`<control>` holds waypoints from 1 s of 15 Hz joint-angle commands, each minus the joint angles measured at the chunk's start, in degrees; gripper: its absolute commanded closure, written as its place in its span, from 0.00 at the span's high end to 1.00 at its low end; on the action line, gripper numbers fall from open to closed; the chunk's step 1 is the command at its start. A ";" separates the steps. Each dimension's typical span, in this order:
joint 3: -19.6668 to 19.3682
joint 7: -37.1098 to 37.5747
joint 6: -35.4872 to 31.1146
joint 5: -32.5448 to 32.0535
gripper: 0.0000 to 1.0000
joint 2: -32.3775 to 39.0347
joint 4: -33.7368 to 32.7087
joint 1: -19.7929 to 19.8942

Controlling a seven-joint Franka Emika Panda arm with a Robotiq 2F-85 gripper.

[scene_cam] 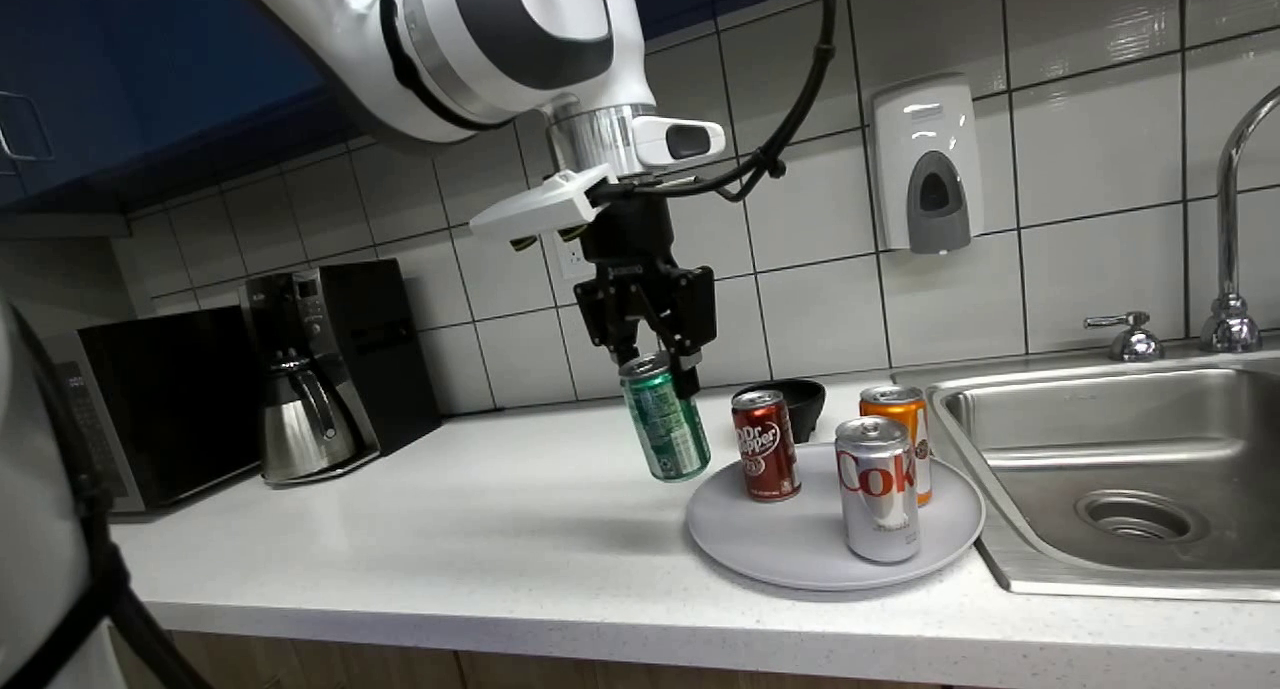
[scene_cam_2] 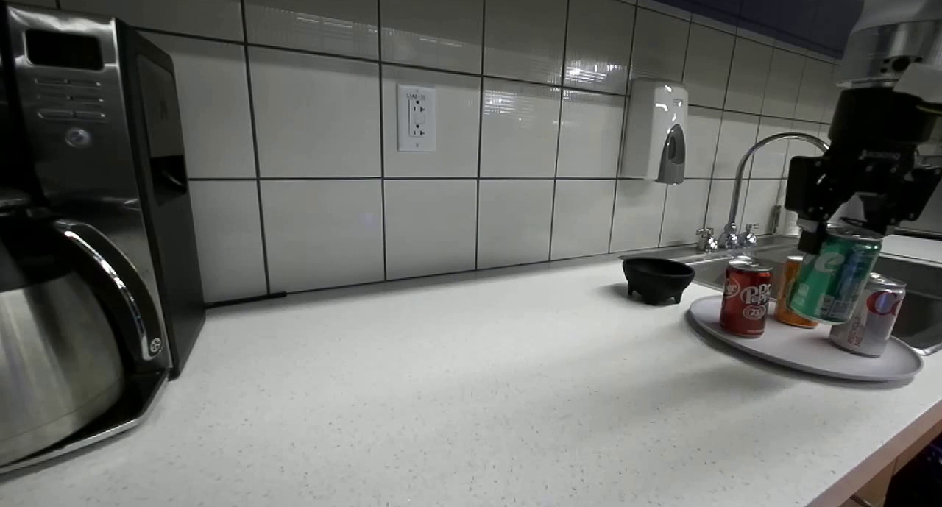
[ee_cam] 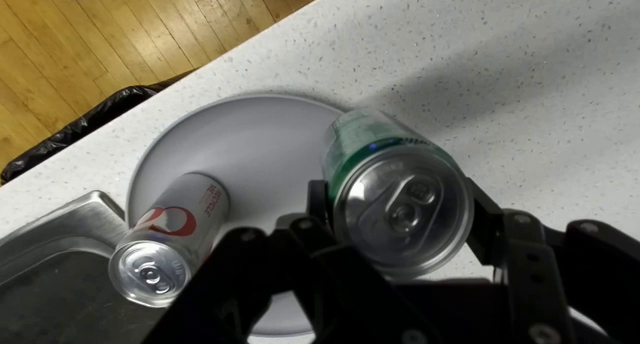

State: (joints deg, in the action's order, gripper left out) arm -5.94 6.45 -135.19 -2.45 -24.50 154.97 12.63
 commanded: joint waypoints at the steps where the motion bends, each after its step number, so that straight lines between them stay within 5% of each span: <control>1: 0.04 2.97 0.01 -1.81 0.40 1.89 -2.35 1.64; 15: -2.83 3.44 -1.91 -0.31 0.40 15.62 -10.56 0.80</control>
State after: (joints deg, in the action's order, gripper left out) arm -8.36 8.99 -137.60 -2.71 -10.38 146.12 13.97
